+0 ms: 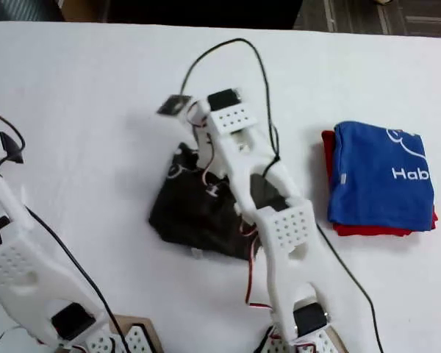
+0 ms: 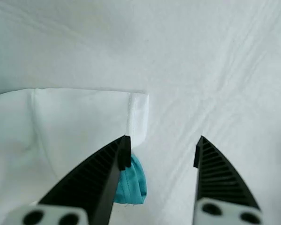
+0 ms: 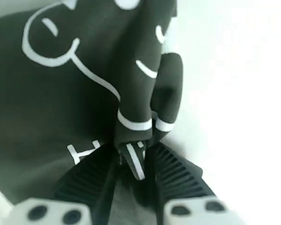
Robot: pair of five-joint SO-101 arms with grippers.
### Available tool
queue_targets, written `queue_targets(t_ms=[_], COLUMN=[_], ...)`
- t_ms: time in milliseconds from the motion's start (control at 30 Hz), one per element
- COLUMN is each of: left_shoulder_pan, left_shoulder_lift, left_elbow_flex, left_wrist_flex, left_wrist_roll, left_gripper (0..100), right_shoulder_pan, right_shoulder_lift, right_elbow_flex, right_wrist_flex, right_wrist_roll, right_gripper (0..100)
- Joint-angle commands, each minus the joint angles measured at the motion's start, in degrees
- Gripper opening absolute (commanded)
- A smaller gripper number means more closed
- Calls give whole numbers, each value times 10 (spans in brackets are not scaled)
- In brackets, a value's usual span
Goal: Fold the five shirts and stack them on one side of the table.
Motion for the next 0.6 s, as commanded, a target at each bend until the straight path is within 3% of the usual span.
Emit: queue_targets(t_ms=[0,233,567], left_shoulder_pan=[22,242,503], left_shoulder_lift=[-38,-40,-39], left_elbow_flex=[0,158,205], left_wrist_flex=[21,25,-21], left_wrist_roll=[0,-27,119], left_gripper=[245,247,247], right_shoulder_pan=[27,80,138], right_shoulder_lift=[-73,-78,-77], right_elbow_flex=[70,97,101], right_wrist_flex=[-13,-99,-151], right_wrist_roll=[-73,-79,-118], right_gripper=[22,22,22])
